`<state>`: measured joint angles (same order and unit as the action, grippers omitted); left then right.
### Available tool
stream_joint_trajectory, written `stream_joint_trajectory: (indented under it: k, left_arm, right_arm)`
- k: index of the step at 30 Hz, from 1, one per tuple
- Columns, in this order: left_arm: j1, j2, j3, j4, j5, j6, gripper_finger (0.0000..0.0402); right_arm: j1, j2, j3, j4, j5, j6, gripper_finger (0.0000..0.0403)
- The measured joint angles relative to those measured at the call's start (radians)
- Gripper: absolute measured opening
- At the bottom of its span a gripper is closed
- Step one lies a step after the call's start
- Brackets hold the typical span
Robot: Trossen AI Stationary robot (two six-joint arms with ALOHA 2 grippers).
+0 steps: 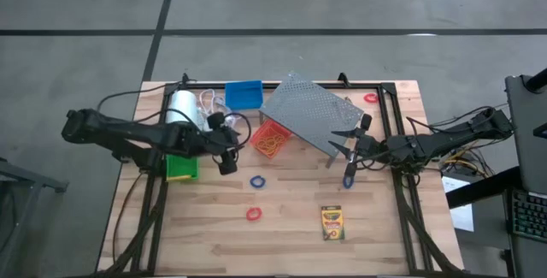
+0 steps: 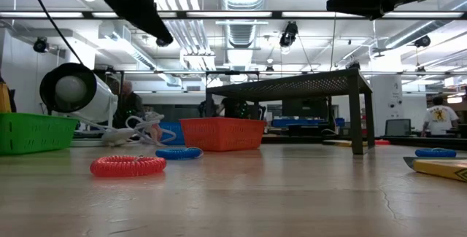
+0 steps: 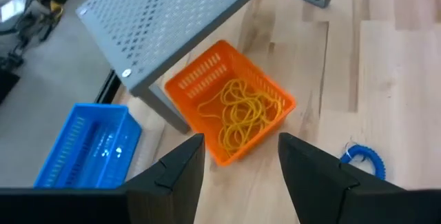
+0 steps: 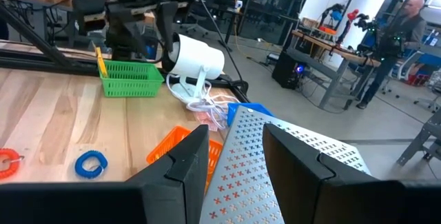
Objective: Pick & Place Office Desk Supplies
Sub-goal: Put the crayon box into the green bin
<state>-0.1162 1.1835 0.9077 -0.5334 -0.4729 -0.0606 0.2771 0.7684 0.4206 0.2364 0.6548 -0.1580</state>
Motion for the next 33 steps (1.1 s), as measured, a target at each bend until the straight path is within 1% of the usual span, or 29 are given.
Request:
stream_joint_trajectory:
  k: [4,11,17,19,22,25,27,30,33]
  left_arm:
    - [0.0,0.0,-0.027,0.047,0.002,-0.01,0.0189]
    - [0.0,-0.001,-0.03,0.104,0.002,-0.014,0.0189]
    - [0.0,0.004,-0.03,0.112,-0.022,-0.014,0.0189]
    - [0.001,-0.003,-0.03,0.111,-0.022,0.01,0.0189]
    - [0.004,-0.011,-0.03,0.13,-0.024,0.099,0.0189]
    - [0.027,-0.02,-0.03,0.211,-0.022,0.152,0.0189]
    - [0.052,-0.025,-0.03,0.264,0.013,0.187,0.0189]
    - [0.101,-0.024,-0.03,0.303,0.14,0.262,0.0189]
    - [0.171,-0.023,-0.03,0.314,0.246,0.273,0.0189]
  right_arm:
    - [0.0,0.0,0.0,0.0,0.0,0.0,0.0137]
    - [0.0,0.0,0.0,0.0,0.0,-0.001,0.0137]
    - [0.0,0.0,0.0,0.0,0.0,-0.001,0.0137]
    - [0.0,0.0,0.0,0.0,0.0,0.001,0.0137]
    - [0.0,0.0,0.0,0.0,0.0,-0.001,0.0137]
    - [0.0,0.0,0.0,0.0,0.0,0.0,0.0137]
    - [0.0,0.0,0.0,0.0,0.0,-0.001,0.0137]
    - [0.0,0.0,0.0,0.0,0.0,0.0,0.0137]
    - [0.0,0.0,0.0,0.0,0.0,0.001,0.0137]
